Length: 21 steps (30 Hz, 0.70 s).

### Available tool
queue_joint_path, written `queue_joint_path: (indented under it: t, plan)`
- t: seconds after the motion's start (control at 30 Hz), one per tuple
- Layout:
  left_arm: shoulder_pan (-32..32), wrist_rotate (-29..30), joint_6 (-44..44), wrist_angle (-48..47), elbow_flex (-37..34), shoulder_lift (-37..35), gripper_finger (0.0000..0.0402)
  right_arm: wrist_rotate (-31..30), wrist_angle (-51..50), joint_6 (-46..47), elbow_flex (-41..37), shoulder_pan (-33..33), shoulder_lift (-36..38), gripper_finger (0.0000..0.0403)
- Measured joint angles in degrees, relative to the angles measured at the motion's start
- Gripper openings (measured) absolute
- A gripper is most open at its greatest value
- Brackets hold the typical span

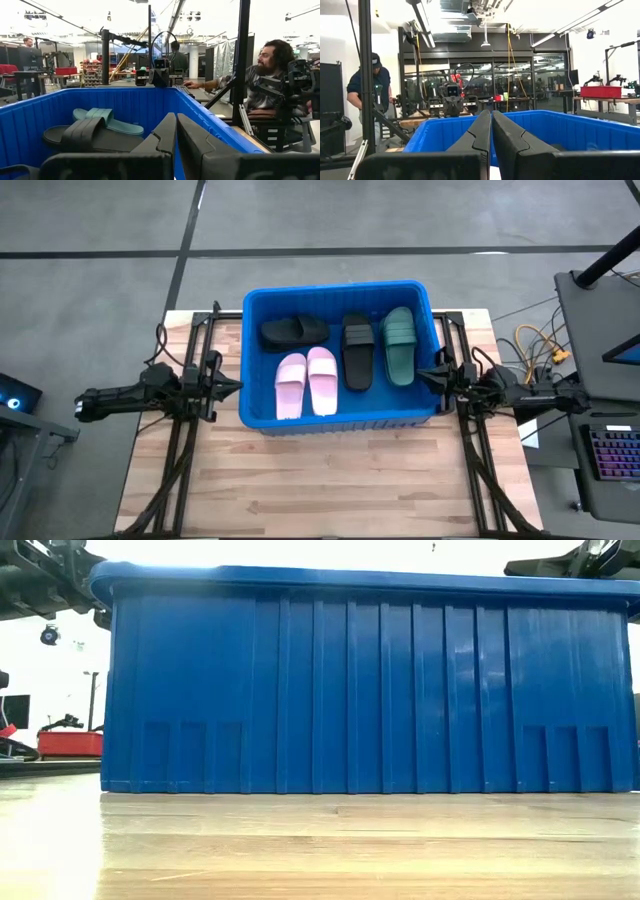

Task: Pick and place slides into bin
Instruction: Return to Home Position

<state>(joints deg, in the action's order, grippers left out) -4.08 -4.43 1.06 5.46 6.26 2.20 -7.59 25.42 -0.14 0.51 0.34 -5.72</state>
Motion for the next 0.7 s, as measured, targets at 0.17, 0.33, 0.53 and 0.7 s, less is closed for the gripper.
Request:
queue_joint_path:
  t: [0.17, 0.33, 0.53, 0.7]
  plan:
    - [0.0, 0.0, 0.0, 0.0, 0.0, 0.0, 0.0000, 0.0, 0.8, 0.1, -0.1, 0.0, 0.0, 0.0008]
    - [0.0, 0.0, 0.0, 0.0, 0.0, 0.0, 0.0000, 0.0, 1.0, 0.1, -0.1, 0.0, -0.1, 0.0008]
    - [0.0, 0.0, 0.0, 0.0, 0.0, 0.0, 0.0000, 0.1, 1.2, 0.1, -0.1, 0.0, -0.1, 0.0008]
    - [0.0, 0.0, 0.0, 0.0, 0.0, 0.0, 0.0000, 0.1, 1.2, 0.1, -0.1, 0.0, -0.1, 0.0009]
